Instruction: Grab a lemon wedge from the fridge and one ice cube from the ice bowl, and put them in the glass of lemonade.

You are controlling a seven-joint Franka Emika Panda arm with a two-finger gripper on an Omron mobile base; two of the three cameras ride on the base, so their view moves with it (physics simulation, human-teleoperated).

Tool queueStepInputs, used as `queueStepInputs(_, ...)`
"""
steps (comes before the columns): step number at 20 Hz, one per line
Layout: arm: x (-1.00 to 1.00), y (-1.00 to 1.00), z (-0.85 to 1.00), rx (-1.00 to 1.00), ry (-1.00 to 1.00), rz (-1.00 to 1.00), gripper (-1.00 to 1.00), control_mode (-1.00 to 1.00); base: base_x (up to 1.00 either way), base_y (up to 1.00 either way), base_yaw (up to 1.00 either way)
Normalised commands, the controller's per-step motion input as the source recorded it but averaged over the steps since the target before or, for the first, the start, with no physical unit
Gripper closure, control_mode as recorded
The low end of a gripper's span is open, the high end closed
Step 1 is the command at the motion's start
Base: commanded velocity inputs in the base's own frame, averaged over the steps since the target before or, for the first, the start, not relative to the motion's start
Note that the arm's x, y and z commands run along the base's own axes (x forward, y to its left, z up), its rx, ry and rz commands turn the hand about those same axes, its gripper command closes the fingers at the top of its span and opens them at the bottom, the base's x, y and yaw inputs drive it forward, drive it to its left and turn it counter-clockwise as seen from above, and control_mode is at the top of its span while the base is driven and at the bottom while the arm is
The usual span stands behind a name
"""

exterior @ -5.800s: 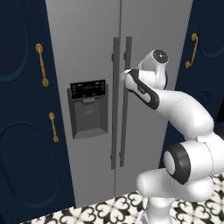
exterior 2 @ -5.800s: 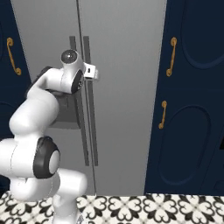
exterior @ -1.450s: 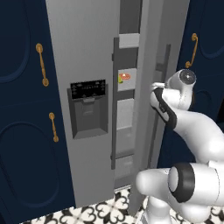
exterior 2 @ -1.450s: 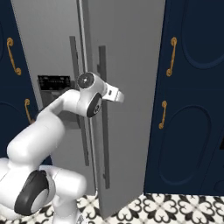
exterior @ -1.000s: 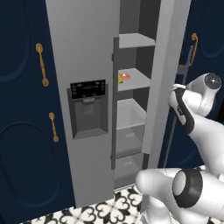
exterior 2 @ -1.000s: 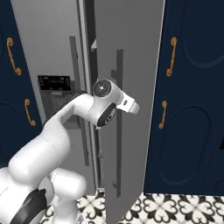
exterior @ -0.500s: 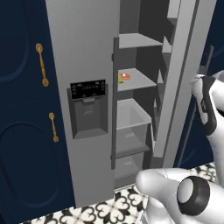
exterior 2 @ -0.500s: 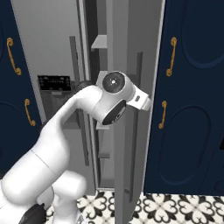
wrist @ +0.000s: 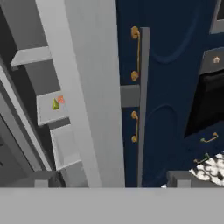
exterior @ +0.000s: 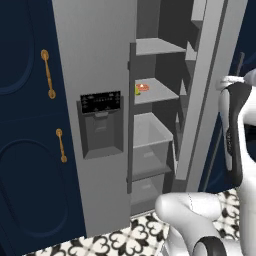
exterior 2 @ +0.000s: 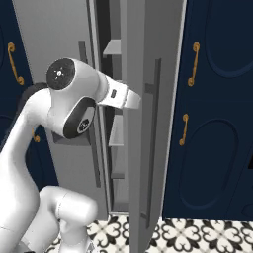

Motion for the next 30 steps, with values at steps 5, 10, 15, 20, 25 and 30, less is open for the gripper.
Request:
queueStepInputs(5,-0.43,1.0,0.64,-0.46,0.04,0.0,-1.0,-1.0,0.0,0.0,0.0)
queueStepInputs(10,0.39,0.79,0.09,-0.65,0.2,0.0,-1.0,-1.0,0.0,0.0,0.0)
queueStepInputs(15,1.0,0.03,-0.33,-0.32,0.18,0.0,-1.0,-1.0,0.0,0.0,0.0)
queueStepInputs(20,0.74,0.02,-0.55,-0.27,0.34,0.0,-1.0,-1.0,0.0,0.0,0.0)
queueStepInputs(25,0.43,0.0,-0.09,-0.23,0.31,0.0,-1.0,-1.0,0.0,0.0,0.0)
queueStepInputs(30,0.85,0.0,-0.41,-0.24,0.27,0.03,-1.0,-1.0,0.0,0.0,0.0)
